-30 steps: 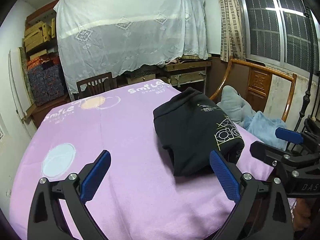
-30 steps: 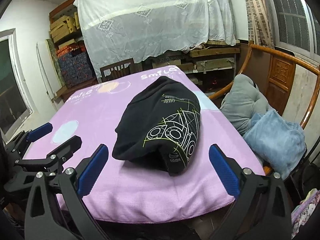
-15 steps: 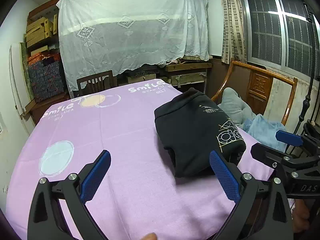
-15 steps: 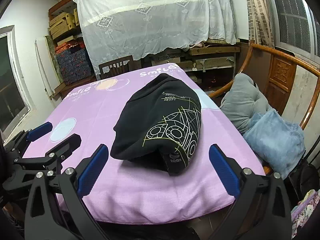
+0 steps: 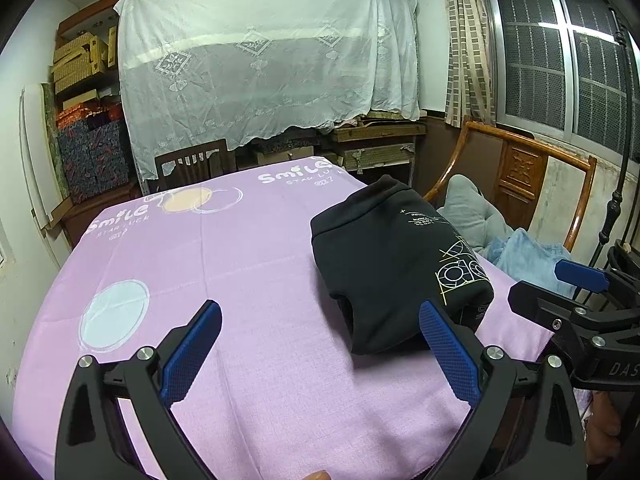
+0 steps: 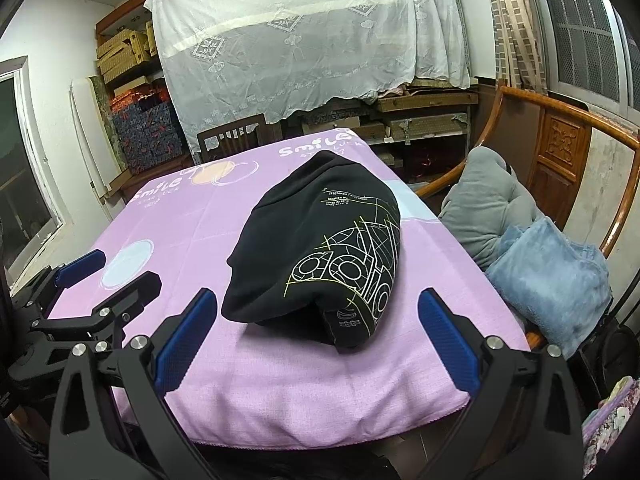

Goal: Fold large clothes

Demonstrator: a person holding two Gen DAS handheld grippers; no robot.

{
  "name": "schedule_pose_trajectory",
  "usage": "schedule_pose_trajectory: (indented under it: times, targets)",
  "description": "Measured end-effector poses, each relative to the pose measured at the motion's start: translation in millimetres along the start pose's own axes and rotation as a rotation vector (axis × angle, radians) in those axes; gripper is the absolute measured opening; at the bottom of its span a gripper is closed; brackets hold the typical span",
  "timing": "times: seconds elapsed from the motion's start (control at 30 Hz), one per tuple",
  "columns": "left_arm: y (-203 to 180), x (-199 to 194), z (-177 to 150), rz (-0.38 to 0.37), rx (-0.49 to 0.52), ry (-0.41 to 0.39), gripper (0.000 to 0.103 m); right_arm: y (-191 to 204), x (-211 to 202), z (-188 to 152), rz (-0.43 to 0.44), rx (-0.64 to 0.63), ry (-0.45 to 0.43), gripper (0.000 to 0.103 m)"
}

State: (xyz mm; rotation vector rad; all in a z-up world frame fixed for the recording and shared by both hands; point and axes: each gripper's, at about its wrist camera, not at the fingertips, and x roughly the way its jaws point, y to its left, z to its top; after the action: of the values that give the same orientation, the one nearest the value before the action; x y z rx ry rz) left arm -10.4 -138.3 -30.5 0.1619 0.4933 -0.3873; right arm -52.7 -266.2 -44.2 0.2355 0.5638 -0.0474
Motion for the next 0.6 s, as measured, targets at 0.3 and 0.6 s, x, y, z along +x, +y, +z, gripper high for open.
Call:
schedule_pose_trajectory:
  times: [0.3,0.6]
  targets:
    - [-0.2,1.4,0.1,0.0,-0.003,0.002,0.099,0.0,0.3,0.7,0.0,0.001,0.0,0.098]
    - [-0.3,1.9,-0.6,0.002,-0.001,0.003,0.099,-0.5,0.6,1.0,0.001,0.002,-0.001,0.098]
